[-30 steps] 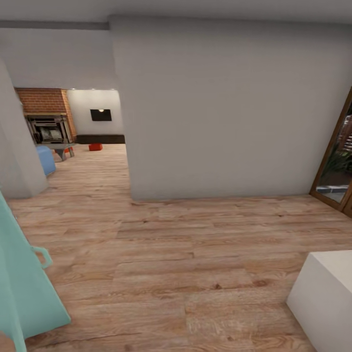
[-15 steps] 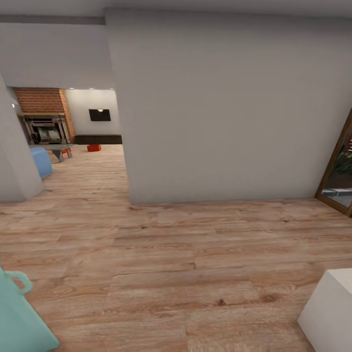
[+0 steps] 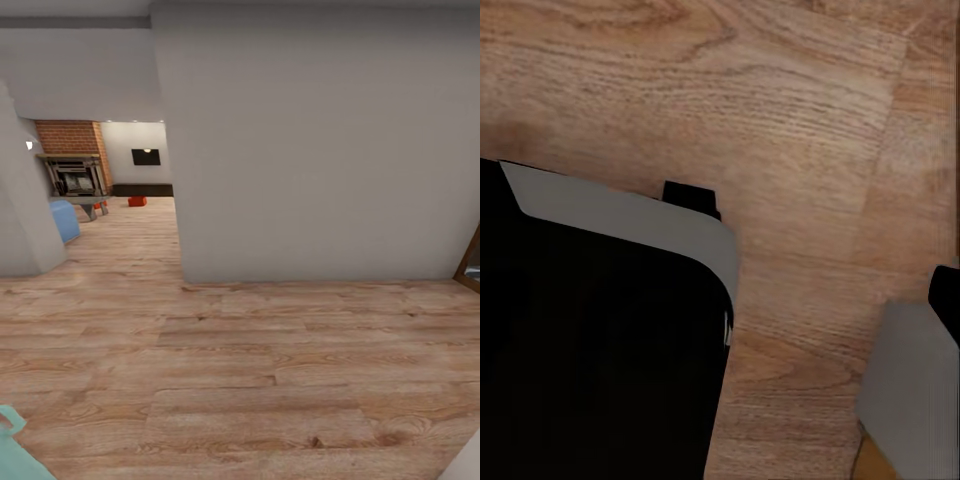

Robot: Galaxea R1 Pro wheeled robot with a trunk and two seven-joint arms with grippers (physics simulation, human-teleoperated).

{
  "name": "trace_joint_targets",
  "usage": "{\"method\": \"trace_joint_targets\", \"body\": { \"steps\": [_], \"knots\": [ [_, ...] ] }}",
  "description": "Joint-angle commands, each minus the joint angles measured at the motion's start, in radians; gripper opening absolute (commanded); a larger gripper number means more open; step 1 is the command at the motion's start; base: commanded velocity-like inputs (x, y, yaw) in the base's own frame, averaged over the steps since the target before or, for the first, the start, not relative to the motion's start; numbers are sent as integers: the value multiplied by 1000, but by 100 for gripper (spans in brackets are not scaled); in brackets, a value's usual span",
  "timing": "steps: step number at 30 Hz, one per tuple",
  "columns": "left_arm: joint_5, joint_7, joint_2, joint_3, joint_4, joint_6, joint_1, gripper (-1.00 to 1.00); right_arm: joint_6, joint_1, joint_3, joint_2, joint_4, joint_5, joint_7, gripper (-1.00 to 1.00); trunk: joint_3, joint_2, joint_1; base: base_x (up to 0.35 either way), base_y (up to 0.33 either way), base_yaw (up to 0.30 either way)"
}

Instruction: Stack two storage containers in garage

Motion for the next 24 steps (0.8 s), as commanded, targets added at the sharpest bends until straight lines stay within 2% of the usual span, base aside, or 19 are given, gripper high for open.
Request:
{"method": "trace_joint_targets", "body": {
  "steps": [1, 24],
  "knots": [
    [4, 1, 0, 2, -1, -2, 0, 100, -4, -1, 5, 0, 3, 0, -4, 100, -1, 0, 1, 324, 0, 77],
    [5, 1, 0, 2, 0, -1, 0, 100, -1, -1, 9, 0, 3, -1, -3, 100, -1, 0, 1, 324, 0, 6]
  ]
}}
